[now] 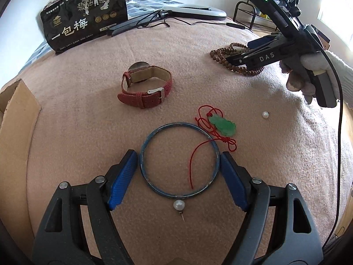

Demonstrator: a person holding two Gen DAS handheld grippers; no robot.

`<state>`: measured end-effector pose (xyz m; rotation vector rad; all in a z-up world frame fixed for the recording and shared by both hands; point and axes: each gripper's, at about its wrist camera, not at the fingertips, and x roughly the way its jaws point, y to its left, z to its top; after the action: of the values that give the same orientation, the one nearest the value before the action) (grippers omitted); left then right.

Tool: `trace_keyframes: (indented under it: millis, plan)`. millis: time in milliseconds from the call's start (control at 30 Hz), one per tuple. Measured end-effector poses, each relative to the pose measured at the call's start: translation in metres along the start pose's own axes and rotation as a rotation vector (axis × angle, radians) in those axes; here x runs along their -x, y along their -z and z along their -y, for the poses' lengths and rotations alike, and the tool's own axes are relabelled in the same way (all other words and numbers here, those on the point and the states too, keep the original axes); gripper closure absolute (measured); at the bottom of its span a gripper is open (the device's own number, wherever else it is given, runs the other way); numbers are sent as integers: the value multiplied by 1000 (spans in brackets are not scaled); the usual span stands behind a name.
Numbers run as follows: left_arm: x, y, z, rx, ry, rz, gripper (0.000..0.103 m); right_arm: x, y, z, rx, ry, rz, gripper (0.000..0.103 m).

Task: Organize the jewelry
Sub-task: 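Grasp the blue bangle with the left tool while the right grasps the wooden mala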

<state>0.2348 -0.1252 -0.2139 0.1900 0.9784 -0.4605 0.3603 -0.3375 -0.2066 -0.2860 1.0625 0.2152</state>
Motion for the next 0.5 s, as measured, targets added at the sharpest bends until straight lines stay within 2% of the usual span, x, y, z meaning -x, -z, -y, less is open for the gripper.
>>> trace_keyframes:
  millis: [67,100,167,200,267,333,433,500]
  plan:
    - [0,0,-1,2,2,3,28,0,0,2,-21,-36,-1,9]
    - [1,0,-1,3,3,4,29,0,0,3,-33,-76,-6,20]
    - [1,0,-1,3,4,6,29,1,0,3,-47,-86,-8,26]
    - [1,0,0,2,4,6,29,2,1,2,-43,-93,-9,32]
    - [2,1,1,-2,7,5,29,4,1,-1,-41,-112,-10,46]
    - [3,1,2,-6,9,4,29,7,1,-3,-36,-123,-11,67]
    - [3,2,4,-9,8,5,29,11,3,-5,-32,-114,-14,88]
    - [5,3,5,-6,10,7,29,12,4,-6,-31,-105,-18,98]
